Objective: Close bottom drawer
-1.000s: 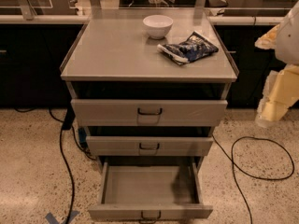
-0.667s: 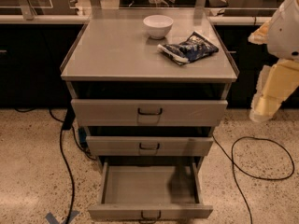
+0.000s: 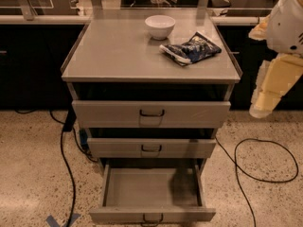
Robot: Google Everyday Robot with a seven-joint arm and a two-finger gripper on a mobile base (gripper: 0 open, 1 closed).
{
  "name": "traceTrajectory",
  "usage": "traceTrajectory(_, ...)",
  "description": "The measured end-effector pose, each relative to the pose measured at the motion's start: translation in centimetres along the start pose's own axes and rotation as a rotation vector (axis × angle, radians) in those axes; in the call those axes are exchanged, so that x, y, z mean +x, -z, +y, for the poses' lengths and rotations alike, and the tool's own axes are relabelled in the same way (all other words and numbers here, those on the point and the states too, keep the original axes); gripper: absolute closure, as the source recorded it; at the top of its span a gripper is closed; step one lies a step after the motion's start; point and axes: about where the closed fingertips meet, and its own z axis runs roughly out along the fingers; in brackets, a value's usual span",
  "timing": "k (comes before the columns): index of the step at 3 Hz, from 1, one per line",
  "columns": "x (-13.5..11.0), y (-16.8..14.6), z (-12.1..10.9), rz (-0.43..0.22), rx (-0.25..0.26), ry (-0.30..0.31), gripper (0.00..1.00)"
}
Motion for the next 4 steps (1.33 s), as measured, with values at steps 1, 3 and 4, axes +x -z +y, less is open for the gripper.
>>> traceTrajectory(1, 2.6, -1.3, -0.1, 0.002, -0.030, -0.068, 0.00)
traceTrajectory(3, 8.9, -3.4, -0.5, -0.008, -0.057, -0.252, 0.00)
traceTrajectory(4, 11.8, -4.7, -1.1, 0.008, -0.054, -0.330, 0.00)
